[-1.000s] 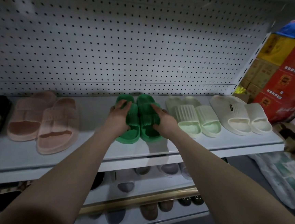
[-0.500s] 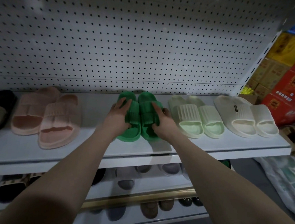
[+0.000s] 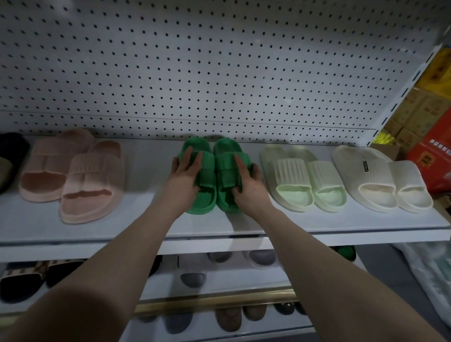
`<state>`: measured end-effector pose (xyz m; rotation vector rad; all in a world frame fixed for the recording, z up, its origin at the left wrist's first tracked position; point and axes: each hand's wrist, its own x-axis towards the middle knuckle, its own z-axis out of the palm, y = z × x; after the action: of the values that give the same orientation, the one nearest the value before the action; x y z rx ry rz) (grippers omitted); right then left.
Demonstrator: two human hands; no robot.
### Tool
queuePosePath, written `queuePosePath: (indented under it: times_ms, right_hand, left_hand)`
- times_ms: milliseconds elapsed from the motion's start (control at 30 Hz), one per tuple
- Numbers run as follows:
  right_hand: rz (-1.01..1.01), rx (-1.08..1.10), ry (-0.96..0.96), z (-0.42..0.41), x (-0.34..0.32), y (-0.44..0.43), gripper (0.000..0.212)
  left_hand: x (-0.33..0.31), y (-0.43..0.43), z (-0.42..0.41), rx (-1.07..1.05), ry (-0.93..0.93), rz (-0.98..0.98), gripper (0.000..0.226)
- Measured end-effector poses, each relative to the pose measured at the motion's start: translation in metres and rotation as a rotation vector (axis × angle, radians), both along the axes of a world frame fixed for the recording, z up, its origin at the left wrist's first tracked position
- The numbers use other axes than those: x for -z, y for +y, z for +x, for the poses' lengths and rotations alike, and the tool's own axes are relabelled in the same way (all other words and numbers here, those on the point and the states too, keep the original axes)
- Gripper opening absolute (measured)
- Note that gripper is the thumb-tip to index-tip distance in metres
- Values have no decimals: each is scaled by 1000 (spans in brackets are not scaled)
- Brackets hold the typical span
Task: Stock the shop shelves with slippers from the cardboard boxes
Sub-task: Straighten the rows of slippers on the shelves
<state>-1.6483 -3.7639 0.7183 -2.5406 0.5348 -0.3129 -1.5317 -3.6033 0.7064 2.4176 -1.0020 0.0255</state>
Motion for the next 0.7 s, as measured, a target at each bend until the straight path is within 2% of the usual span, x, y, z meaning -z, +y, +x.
queuePosePath:
  times_ms: [500, 600, 700]
  right_hand:
    - [17, -31, 78, -5, -17, -1, 85]
    - [-58, -30, 23, -6, -27, 7, 78]
    - [-125, -30, -128, -4, -35, 20, 70]
  left_hand:
    - [-11, 5, -10, -20, 21, -21, 81]
    - [-19, 9, -19, -12, 4, -41, 81]
    - [-25, 18, -23, 2, -33, -83, 80]
